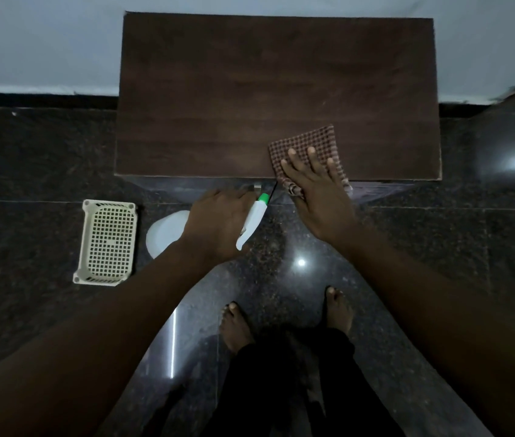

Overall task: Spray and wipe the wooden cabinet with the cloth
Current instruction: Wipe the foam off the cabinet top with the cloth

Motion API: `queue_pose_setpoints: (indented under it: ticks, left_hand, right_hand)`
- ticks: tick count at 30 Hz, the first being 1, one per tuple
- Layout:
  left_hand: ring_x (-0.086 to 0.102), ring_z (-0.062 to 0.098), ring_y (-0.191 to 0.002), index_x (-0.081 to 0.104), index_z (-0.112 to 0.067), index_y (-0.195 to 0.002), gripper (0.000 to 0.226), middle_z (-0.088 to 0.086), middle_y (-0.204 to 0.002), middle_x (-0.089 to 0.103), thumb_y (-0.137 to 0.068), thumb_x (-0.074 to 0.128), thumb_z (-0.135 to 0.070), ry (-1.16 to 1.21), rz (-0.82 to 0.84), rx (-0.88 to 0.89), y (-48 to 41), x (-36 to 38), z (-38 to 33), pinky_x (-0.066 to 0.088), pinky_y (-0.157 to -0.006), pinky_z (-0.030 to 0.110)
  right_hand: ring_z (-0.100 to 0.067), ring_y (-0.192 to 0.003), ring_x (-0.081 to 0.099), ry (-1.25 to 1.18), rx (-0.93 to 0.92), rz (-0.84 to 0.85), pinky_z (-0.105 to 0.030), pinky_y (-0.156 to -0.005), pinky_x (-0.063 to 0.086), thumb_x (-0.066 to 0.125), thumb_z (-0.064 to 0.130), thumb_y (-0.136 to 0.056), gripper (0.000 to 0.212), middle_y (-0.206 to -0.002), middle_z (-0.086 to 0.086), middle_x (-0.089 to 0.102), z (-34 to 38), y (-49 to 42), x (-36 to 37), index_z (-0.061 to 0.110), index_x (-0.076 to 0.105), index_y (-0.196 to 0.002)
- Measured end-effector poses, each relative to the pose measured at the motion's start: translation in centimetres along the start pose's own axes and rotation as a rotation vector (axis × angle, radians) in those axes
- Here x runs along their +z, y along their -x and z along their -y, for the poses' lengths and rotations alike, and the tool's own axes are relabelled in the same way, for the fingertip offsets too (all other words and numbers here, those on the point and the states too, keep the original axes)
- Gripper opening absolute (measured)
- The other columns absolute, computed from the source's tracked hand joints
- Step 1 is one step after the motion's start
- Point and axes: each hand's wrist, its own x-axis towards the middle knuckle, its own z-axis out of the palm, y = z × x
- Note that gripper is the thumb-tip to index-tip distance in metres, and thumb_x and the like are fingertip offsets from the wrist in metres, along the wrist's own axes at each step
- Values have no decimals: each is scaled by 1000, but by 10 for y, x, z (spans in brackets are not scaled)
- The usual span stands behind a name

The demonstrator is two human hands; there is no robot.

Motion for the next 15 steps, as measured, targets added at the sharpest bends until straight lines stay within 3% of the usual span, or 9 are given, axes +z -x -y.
queue_pose_setpoints:
  ticks: [4, 8, 10, 12, 13, 15]
  left_hand:
    - [60, 33, -65, 59, -8, -88, 21, 12, -79, 67, -75, 55, -24, -3, -46, 1, 3, -2, 20, 37, -61, 29]
    - [55, 31, -58, 48, -16, -73, 36, 10, -70, 62, -77, 15, -31, 108, -103, 25, 3, -6, 34, 28, -61, 28]
    - [52, 30, -59, 36, -22, -72, 34, 9, -69, 59, -80, 5, -32, 116, -74, 31, 3, -6, 42, 30, -61, 30]
    - [54, 32, -64, 33, -22, -73, 7, 10, -74, 60, -80, 31, -24, 105, -12, 14, 2, -3, 53, 32, -63, 32]
    - [55, 31, -66, 33, -22, -73, 12, 10, -76, 62, -74, 45, -19, 76, 6, -12, 1, -3, 56, 31, -63, 31]
    - [55, 30, -69, 35, -22, -75, 15, 8, -80, 62, -75, 49, -18, 20, 5, -28, 2, 2, 60, 31, -64, 32]
  right_hand:
    - [-25, -153, 2, 24, -69, 30, -49, -124, 1, 33, 30, -102, 54, -164, 5, 16, 21, -13, 8, 25, 24, -155]
    - [-19, -153, 6, 16, -64, -19, -44, -124, 2, 46, 26, -101, 56, -163, 7, 20, 15, -21, 7, 27, 28, -153]
    - [-19, -153, 6, 23, -8, -62, -44, -124, 3, 48, 26, -100, 58, -163, 7, 19, 12, -23, 6, 28, 27, -153]
    - [-21, -153, 4, 11, 85, -91, -47, -124, 3, 47, 27, -100, 58, -163, 6, 17, 18, -27, 7, 27, 26, -154]
    - [-23, -153, 2, 6, 116, -100, -48, -124, 3, 46, 27, -100, 58, -164, 5, 16, 24, -29, 9, 26, 26, -154]
    - [-27, -153, 0, 5, 97, -103, -51, -124, 1, 43, 27, -98, 59, -164, 4, 15, 39, -30, 15, 24, 25, -155]
